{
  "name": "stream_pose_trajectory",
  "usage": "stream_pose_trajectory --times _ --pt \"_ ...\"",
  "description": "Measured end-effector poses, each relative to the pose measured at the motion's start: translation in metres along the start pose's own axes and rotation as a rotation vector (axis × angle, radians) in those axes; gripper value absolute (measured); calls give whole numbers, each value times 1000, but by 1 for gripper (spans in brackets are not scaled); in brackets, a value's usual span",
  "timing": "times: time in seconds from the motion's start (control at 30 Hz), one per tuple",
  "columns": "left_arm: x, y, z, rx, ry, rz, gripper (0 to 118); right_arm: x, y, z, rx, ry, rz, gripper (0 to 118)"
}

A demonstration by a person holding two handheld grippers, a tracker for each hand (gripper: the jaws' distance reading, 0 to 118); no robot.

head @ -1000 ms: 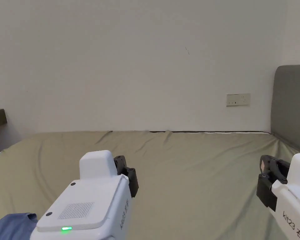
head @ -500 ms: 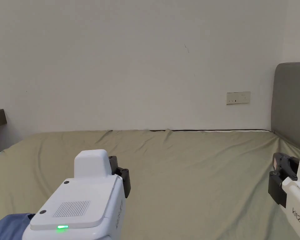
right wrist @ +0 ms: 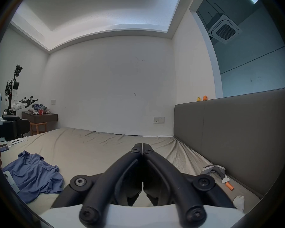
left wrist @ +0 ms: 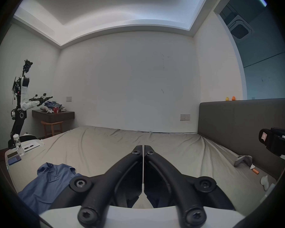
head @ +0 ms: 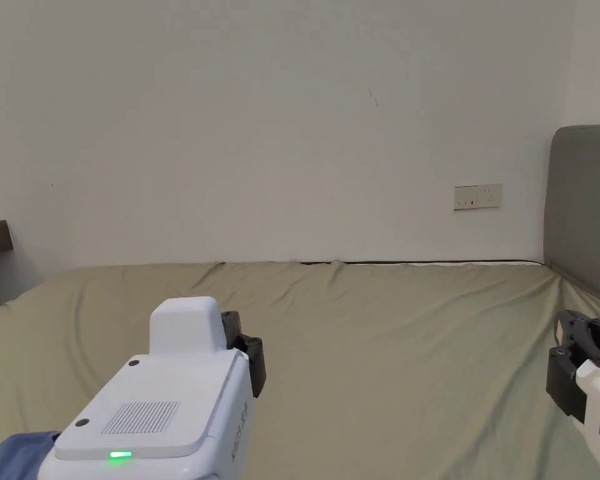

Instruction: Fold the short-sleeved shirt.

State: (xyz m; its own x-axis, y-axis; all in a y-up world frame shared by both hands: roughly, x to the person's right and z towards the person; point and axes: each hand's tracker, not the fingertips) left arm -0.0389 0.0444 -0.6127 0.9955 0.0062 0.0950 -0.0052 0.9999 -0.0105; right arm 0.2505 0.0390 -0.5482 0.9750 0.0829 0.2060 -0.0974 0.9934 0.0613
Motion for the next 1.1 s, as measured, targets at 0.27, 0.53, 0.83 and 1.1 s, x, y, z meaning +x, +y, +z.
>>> stream_pose_trajectory --times 0.27,0.53,0.83,1.1 --pt "-14 -1 1 -12 33 -12 0 -20 0 -9 2 28 31 0" --pt "-99 3 36 -28 301 -95 0 -124 5 -29 23 312 -21 0" --pt "-222 -21 59 -177 521 1 14 -224 -1 -41 5 575 -84 0" --pt "-274 -114 -66 -534 363 70 112 -231 -30 -70 -70 588 -84 0"
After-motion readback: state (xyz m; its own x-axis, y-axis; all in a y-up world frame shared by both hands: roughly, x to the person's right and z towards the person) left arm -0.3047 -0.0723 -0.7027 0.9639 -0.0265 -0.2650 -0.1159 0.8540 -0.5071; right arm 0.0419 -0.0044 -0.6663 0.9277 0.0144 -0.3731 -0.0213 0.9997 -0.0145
